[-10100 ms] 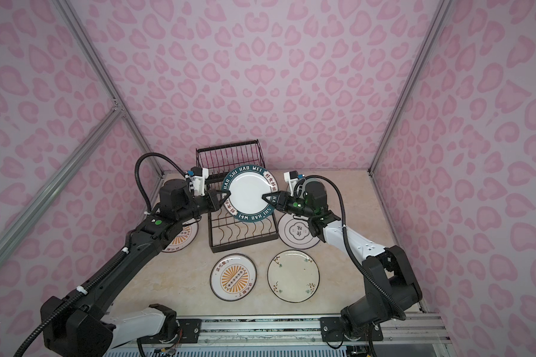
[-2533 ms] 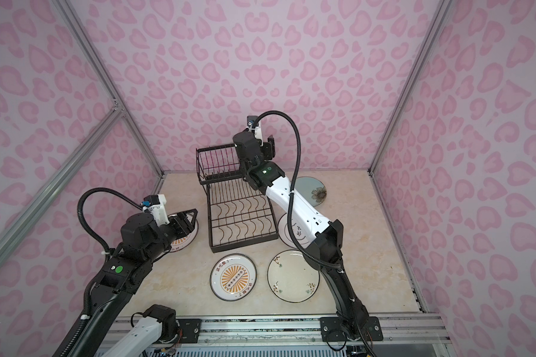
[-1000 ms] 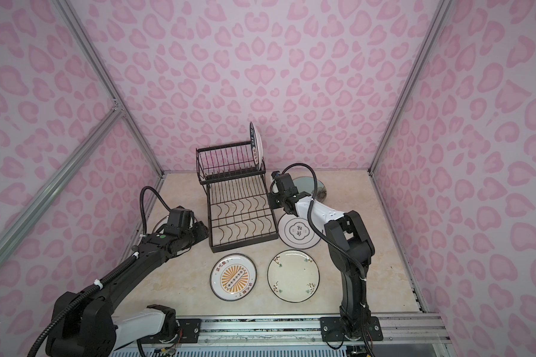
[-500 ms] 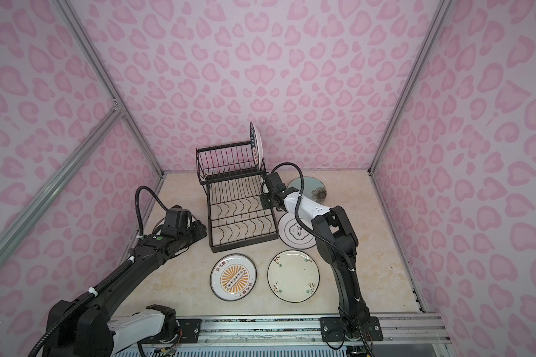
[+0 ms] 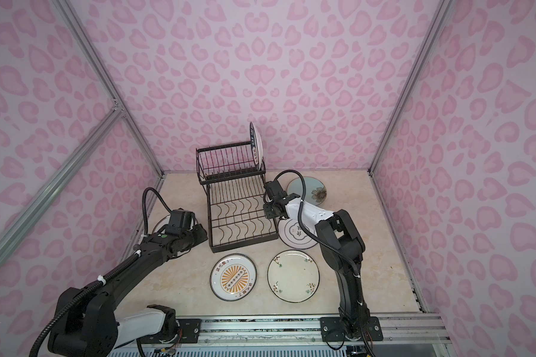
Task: Load plates into a dish rack
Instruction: Rotate the dish rack at the top-left of the table.
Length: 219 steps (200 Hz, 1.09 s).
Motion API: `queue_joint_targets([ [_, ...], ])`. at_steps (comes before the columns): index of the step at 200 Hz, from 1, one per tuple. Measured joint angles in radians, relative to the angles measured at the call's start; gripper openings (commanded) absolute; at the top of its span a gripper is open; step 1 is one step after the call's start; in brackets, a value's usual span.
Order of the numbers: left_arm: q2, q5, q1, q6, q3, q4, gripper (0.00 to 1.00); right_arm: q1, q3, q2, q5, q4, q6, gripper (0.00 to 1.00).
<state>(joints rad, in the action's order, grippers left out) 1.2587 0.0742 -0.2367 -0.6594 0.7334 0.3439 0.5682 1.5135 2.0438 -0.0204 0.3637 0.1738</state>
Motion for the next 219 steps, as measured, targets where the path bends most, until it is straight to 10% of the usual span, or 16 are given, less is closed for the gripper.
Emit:
queue_joint_targets([
  [177, 0.199, -0.007, 0.0, 0.061, 0.098, -0.073, 0.37, 0.001, -0.048, -0.019, 0.04, 0.001, -0.01, 0.1],
  [219, 0.216, -0.026, -0.001, 0.062, 0.106, -0.09, 0.21, 0.001, -0.042, -0.013, 0.039, 0.003, 0.003, 0.07],
])
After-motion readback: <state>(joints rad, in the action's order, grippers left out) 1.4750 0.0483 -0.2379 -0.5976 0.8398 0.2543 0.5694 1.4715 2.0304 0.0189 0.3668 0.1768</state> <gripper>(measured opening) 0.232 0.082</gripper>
